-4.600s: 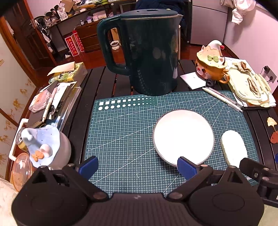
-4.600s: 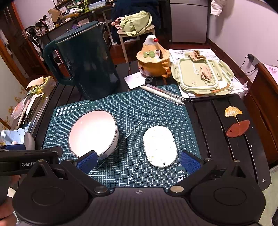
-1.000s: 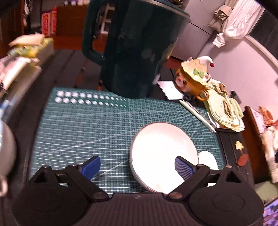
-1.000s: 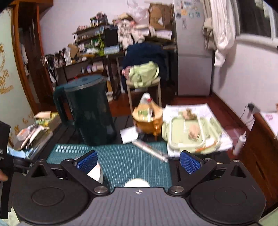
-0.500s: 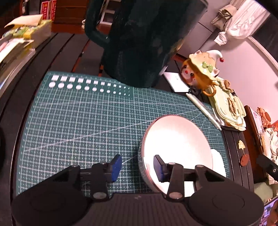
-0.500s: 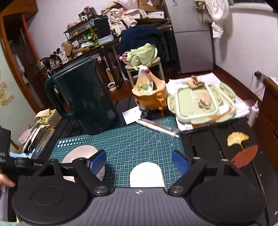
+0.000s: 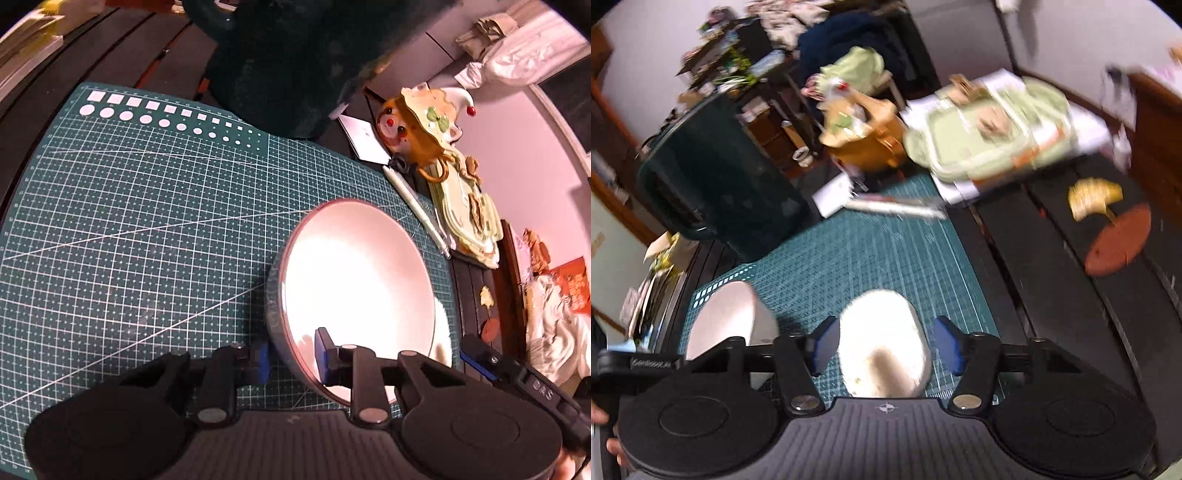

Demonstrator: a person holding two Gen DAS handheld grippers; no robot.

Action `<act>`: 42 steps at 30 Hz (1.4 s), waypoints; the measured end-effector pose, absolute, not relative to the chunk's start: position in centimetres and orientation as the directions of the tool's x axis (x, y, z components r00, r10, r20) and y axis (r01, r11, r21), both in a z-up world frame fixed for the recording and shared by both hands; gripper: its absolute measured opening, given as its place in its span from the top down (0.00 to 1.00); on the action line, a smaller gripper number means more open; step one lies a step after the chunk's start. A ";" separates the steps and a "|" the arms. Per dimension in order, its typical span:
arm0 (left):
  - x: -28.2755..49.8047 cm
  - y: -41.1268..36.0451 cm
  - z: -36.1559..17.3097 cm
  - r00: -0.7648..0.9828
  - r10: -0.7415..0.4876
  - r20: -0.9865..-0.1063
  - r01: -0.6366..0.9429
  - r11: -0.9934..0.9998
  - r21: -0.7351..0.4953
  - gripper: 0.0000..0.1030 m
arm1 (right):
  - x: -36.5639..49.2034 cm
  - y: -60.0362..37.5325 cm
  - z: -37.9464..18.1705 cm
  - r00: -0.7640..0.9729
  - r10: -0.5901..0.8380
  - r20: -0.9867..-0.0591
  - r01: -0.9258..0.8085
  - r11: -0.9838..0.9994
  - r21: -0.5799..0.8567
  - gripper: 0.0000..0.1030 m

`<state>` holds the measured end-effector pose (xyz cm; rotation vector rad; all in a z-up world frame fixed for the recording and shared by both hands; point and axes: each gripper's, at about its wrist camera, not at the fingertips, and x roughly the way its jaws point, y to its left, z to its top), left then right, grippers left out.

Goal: Clean bowl
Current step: 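Tilt the bowl with the left tool while the right tool grasps the white sponge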

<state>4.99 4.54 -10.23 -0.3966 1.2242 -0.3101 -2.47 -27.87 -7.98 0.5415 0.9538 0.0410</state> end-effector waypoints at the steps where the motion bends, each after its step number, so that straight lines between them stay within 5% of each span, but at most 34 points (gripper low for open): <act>1: 4.9 4.5 -10.2 0.310 -0.437 -0.844 0.013 0.890 -0.456 0.78 | -2.4 -27.9 -8.3 0.583 0.265 -0.768 0.204 0.867 0.454 0.55; 6: 4.7 4.6 -10.2 0.299 -0.446 -0.844 -0.011 0.882 -0.470 0.77 | -1.9 -27.5 -9.5 0.576 0.262 -0.774 0.187 0.880 0.437 0.57; 8: 4.7 4.8 -10.2 0.293 -0.455 -0.841 -0.031 0.874 -0.484 0.77 | -1.9 -27.3 -9.4 0.585 0.272 -0.765 0.170 0.880 0.443 0.85; 22: 3.0 5.4 -10.1 0.266 -0.486 -0.833 -0.119 0.841 -0.528 0.77 | -3.3 -25.2 -3.4 0.691 0.318 -0.650 0.015 0.892 0.452 0.94; 28: 1.9 5.3 -10.0 0.260 -0.476 -0.840 -0.163 0.836 -0.524 0.77 | -4.6 -18.1 1.9 0.738 0.301 -0.604 -0.251 0.953 0.167 0.94; 37: 2.4 6.5 -11.1 0.254 -0.544 -0.800 -0.229 0.770 -0.596 0.76 | -4.7 -10.3 -1.8 0.757 0.174 -0.629 -0.386 0.897 -0.217 0.94; 42: 2.7 6.8 -11.9 0.241 -0.569 -0.787 -0.248 0.747 -0.616 0.76 | -4.4 -8.3 -3.1 0.745 0.172 -0.644 -0.448 0.844 -0.294 0.94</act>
